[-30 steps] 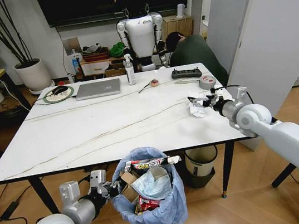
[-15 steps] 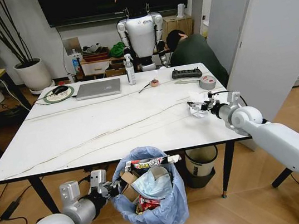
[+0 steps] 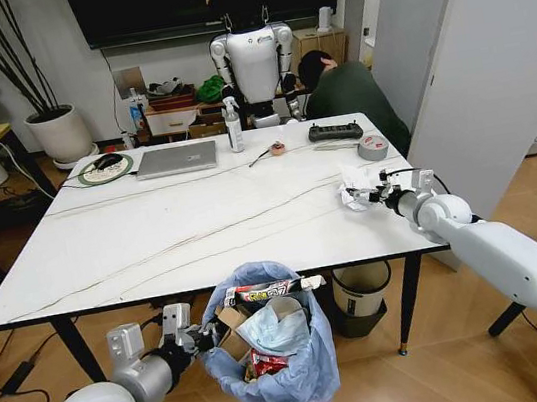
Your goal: Pick up the trash bin and place the trash from the table into it.
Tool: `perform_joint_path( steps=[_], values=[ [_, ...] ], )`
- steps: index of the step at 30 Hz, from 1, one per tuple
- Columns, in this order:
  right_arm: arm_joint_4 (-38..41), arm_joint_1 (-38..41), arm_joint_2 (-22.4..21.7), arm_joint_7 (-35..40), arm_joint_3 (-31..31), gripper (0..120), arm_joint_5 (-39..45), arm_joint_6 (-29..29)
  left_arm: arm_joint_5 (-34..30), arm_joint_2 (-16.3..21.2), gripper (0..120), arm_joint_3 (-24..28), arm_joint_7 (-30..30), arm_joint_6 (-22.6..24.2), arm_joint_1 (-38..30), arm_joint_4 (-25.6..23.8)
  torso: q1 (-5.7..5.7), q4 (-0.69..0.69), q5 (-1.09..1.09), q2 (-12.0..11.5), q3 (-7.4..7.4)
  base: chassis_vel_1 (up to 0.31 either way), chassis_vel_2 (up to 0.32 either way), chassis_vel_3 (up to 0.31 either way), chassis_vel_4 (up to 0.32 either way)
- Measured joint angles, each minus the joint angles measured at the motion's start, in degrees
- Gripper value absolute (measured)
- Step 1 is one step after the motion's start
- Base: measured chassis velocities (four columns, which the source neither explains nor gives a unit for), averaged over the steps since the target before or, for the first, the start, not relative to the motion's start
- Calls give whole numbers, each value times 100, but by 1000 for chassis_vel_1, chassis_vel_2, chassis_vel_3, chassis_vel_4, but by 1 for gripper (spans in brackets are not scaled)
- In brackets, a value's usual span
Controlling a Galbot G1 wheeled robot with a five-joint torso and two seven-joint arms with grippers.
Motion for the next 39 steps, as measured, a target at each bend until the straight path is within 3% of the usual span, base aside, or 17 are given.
perform_joint_path(
  steps=[4, 9, 12, 17, 19, 23, 25, 30, 39],
  values=[
    [-76, -9, 15, -75, -2, 97, -13, 60, 0, 0, 0, -2, 0, 0, 0, 9, 0, 0, 0, 0, 0, 0, 0, 0, 0],
    [-83, -37, 27, -110, -8, 78, -15, 77, 1, -7, 0, 1, 0, -2, -4, 18, 0, 0, 0, 0, 0, 0, 0, 0, 0],
    [-82, -50, 30, -137, -13, 73, -15, 77, 2, -7, 0, 1, 1, -2, -5, 19, 0, 0, 0, 0, 0, 0, 0, 0, 0],
    [-81, -59, 34, -221, -60, 47, -37, 77, 0, 9, 0, -2, 2, -5, -32, 33, 0, 0, 0, 0, 0, 0, 0, 0, 0],
    [-77, -58, 35, -232, -63, 43, -47, 77, 0, 8, 0, -3, 2, -5, -35, 37, 0, 0, 0, 0, 0, 0, 0, 0, 0],
    [-1, -74, 30, -290, -64, 26, -57, 103, 6, -5, 0, 4, 3, -7, -47, 72, 0, 0, 0, 0, 0, 0, 0, 0, 0],
    [33, -84, 23, -311, -64, 23, -57, 111, 8, -6, 0, 5, 3, -9, -49, 74, 0, 0, 0, 0, 0, 0, 0, 0, 0],
    [198, -113, -31, -472, -63, 2, -63, 178, 18, -20, 0, 21, 2, -16, -48, 70, -1, 0, 0, 0, 0, 0, 0, 0, 0],
    [436, -144, -124, -520, -53, 0, 15, 243, 19, -21, 0, 33, 1, -20, -90, 60, -1, 1, 1, 0, 0, 0, 0, 0, 0]
  ],
)
